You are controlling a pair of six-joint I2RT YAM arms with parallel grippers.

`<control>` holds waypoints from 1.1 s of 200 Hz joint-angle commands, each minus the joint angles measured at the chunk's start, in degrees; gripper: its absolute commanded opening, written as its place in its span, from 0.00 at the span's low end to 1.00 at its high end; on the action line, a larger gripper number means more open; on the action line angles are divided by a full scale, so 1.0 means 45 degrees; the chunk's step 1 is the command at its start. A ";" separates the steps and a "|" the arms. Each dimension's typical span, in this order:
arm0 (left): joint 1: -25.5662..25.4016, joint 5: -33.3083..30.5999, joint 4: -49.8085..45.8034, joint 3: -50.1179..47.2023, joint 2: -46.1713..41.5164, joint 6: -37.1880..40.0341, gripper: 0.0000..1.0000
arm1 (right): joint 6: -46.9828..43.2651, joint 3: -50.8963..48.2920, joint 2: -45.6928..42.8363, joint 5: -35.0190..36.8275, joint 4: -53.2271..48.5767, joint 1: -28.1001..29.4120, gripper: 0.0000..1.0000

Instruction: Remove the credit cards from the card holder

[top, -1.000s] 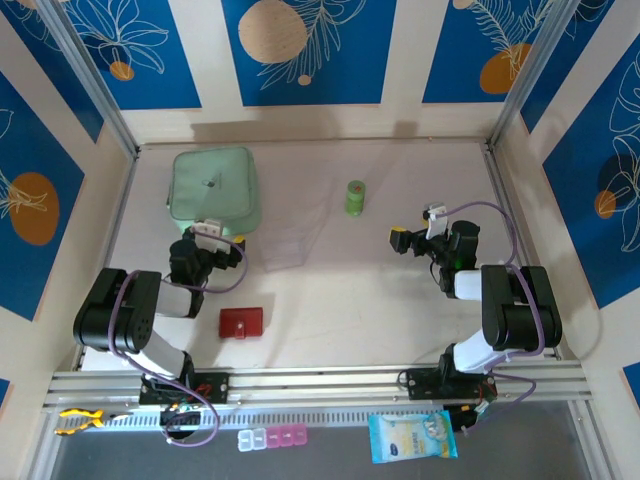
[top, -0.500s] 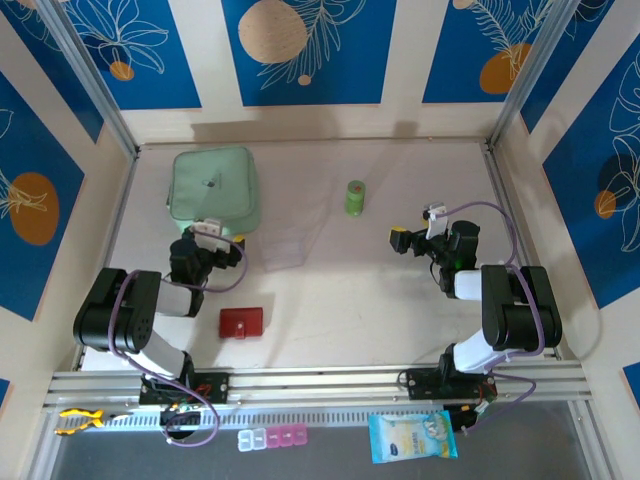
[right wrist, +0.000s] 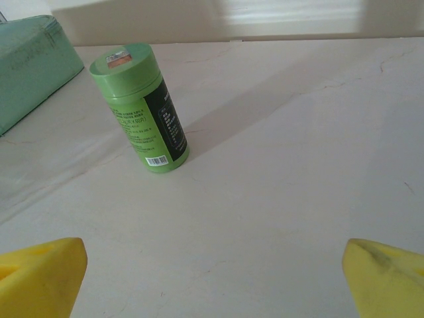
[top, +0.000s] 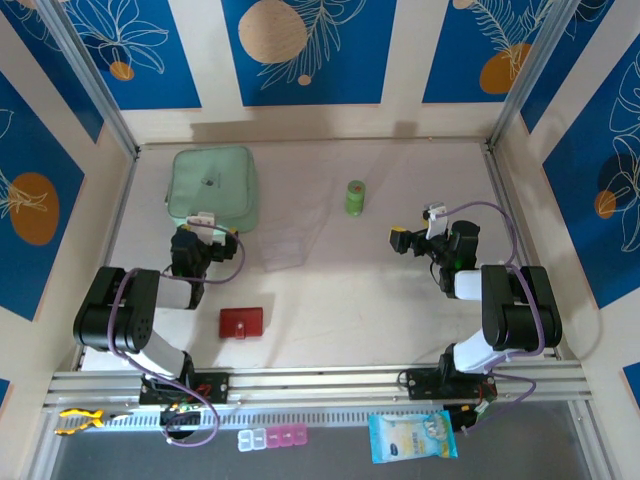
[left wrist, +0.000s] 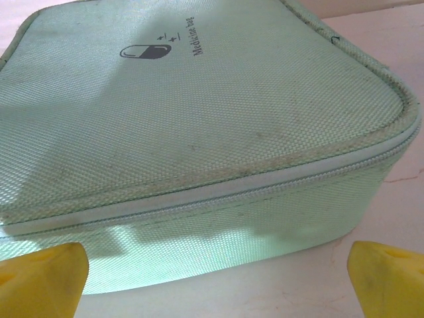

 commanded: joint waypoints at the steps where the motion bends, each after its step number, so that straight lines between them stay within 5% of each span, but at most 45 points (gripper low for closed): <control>1: 0.0155 -0.0176 -0.0062 0.0227 0.0020 -0.0096 1.00 | -0.0148 -0.0169 -0.0070 -0.0059 0.0253 0.0002 0.99; 42: 0.0124 -0.0005 -0.0653 0.0197 -0.0820 0.0020 1.00 | -0.0174 0.0217 -0.0618 0.0736 -0.0860 0.0262 0.99; 126: -0.0144 -0.0777 -0.6405 0.2150 -0.3261 -0.1056 1.00 | -0.0446 0.1935 -0.2833 0.2230 -0.6397 0.1381 0.97; 220: -0.0845 0.0735 -1.5058 0.5659 -0.3792 -0.4399 0.99 | 0.2796 0.5729 -0.2537 0.4543 -1.3063 0.5653 0.80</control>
